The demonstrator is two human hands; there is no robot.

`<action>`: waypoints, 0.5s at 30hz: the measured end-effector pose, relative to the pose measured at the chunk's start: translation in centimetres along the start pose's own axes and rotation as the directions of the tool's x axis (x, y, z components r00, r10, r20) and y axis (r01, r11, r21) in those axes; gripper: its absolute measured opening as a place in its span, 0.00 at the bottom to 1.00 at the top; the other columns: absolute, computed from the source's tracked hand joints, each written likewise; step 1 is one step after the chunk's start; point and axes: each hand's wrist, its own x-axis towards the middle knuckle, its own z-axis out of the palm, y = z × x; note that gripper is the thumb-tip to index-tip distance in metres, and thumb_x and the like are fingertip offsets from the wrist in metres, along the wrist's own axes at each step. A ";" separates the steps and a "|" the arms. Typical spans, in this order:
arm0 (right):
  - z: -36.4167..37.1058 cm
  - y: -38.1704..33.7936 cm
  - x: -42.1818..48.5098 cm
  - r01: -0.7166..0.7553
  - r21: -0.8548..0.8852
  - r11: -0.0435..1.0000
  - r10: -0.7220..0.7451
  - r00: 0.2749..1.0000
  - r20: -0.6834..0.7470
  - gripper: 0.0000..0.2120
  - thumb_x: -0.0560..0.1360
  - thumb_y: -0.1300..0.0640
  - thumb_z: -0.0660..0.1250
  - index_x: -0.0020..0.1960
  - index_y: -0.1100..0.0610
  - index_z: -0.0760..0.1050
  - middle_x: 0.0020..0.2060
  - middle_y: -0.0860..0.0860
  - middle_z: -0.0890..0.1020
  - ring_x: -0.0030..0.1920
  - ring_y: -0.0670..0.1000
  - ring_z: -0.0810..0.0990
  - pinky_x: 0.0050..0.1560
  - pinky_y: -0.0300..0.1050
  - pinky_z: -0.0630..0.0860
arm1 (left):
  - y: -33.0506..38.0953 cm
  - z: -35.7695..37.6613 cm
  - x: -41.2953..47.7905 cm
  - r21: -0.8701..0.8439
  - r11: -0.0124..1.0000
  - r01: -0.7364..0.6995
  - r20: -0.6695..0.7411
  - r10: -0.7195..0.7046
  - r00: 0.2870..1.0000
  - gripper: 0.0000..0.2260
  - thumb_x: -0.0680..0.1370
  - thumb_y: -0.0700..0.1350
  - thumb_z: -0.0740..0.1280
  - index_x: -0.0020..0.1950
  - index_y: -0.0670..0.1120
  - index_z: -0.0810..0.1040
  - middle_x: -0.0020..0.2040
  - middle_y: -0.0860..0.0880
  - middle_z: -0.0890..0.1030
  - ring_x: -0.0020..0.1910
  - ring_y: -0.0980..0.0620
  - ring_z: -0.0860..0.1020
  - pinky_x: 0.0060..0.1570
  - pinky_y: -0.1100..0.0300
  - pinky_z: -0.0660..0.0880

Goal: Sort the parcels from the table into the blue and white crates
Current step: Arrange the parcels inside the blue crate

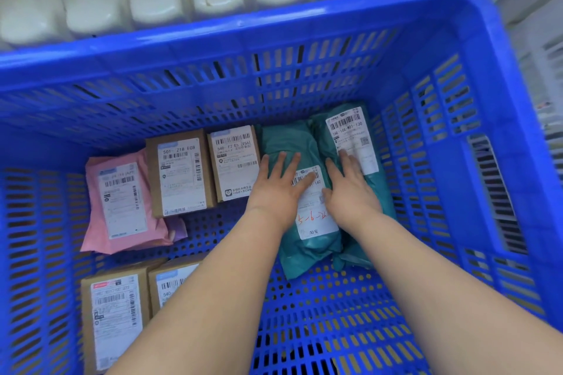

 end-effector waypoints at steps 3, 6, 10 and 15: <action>-0.8 -0.1 -0.6 0.021 0.068 0.997 -0.018 0.998 -0.057 0.29 0.81 0.57 0.57 0.80 0.54 0.53 0.81 0.51 0.48 0.80 0.51 0.45 0.77 0.49 0.53 | 0.4 -0.2 -1.1 0.040 0.999 0.011 -0.055 -0.008 0.998 0.31 0.83 0.46 0.55 0.82 0.54 0.42 0.81 0.43 0.38 0.80 0.39 0.41 0.76 0.38 0.39; -1.3 -0.7 -2.2 0.079 -0.005 0.997 -0.079 0.981 -0.177 0.24 0.80 0.59 0.59 0.75 0.55 0.64 0.75 0.54 0.64 0.75 0.56 0.61 0.71 0.51 0.64 | 1.1 -0.3 -3.1 0.037 0.997 0.062 -0.098 -0.058 0.994 0.31 0.82 0.46 0.57 0.82 0.48 0.46 0.81 0.41 0.42 0.80 0.40 0.43 0.76 0.37 0.40; -1.0 -1.7 -4.1 0.052 -0.043 0.998 -0.051 0.999 0.014 0.20 0.81 0.58 0.56 0.72 0.50 0.70 0.65 0.54 0.73 0.67 0.56 0.70 0.62 0.50 0.72 | 1.6 0.2 -4.8 0.140 0.988 0.062 0.039 -0.068 0.997 0.29 0.82 0.50 0.58 0.81 0.45 0.54 0.81 0.40 0.46 0.80 0.40 0.42 0.73 0.33 0.37; 0.2 -1.5 -3.6 0.015 -0.076 0.997 0.005 0.966 0.258 0.20 0.80 0.60 0.56 0.70 0.52 0.71 0.65 0.56 0.72 0.65 0.59 0.73 0.62 0.49 0.72 | 0.6 1.0 -5.2 0.182 0.983 0.032 0.074 -0.047 0.996 0.27 0.83 0.51 0.55 0.82 0.53 0.51 0.82 0.42 0.43 0.80 0.39 0.39 0.70 0.31 0.33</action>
